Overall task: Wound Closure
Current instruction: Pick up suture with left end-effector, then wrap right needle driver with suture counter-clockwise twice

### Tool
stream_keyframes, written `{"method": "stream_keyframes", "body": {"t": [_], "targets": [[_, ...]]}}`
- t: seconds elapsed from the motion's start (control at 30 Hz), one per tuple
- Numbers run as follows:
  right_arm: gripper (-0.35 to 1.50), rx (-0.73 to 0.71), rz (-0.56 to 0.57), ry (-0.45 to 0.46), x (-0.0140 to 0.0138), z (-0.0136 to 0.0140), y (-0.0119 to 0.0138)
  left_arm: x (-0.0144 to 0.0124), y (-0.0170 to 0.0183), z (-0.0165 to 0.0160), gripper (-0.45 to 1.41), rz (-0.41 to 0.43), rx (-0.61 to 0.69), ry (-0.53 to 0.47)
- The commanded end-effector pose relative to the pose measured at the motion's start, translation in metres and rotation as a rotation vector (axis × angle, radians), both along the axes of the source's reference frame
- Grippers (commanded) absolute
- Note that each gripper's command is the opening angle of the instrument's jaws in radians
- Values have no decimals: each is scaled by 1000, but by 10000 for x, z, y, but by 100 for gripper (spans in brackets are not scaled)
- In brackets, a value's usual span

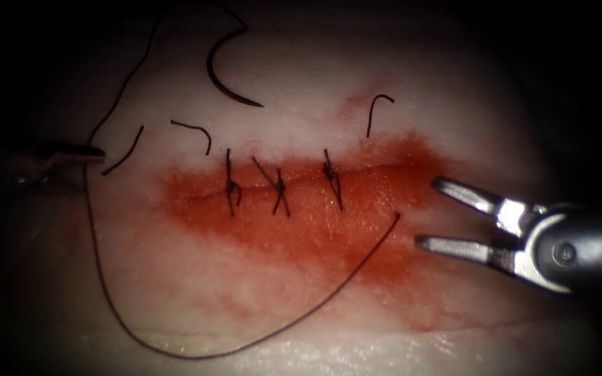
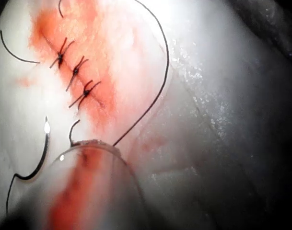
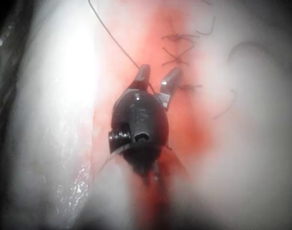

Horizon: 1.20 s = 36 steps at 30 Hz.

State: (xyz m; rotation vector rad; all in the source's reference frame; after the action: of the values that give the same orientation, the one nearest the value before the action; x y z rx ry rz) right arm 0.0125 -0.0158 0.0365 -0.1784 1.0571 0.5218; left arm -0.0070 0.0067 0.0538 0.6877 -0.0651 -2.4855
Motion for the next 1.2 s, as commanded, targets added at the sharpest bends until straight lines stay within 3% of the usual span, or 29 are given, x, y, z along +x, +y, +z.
{"method": "stream_keyframes", "body": {"t": [0.03,0.13,0.17,0.33,0.43,0.47,0.53,0.67,0.73,0.77,0.83,0.87,0.93,0.97,1.03,1.2], "targets": [[36,0,-1,2,7,5,-4,-5,0,11,-8,1,-8,5],[36,0,-1,2,7,5,-4,-5,1,18,-16,0,-16,9],[36,0,-1,2,7,5,-4,-5,1,21,-35,-2,-21,8],[35,0,-2,3,7,5,-4,-5,0,23,-45,4,-19,13],[26,0,-3,5,8,2,-6,-3,0,20,-45,3,24,35],[-2,5,-10,10,8,-2,-7,-3,1,12,-45,-19,68,19],[-2,10,-8,19,9,-4,-6,-4,2,10,-45,-27,67,8],[-4,21,5,34,10,-19,6,-8,7,-13,-45,-121,52,-114],[-4,48,4,19,14,-24,20,-11,17,-37,-45,-203,60,-234],[-4,48,4,19,14,-24,20,-11,17,-37,-45,-203,60,-234],[-35,40,-73,-54,27,-23,29,-20,27,-56,-45,-293,94,-345],[-35,53,-90,-73,32,-21,30,-26,30,-62,-45,-320,108,-387],[-35,114,-159,-99,54,-14,33,-49,33,-74,-45,-371,144,-458],[-35,143,-212,-69,74,-7,35,-76,33,-78,-45,-424,169,-503],[-35,142,-246,-39,90,0,33,-98,36,-78,-45,-485,190,-546],[-35,79,-254,47,112,6,32,-134,46,-66,-45,-635,163,-579]]}}
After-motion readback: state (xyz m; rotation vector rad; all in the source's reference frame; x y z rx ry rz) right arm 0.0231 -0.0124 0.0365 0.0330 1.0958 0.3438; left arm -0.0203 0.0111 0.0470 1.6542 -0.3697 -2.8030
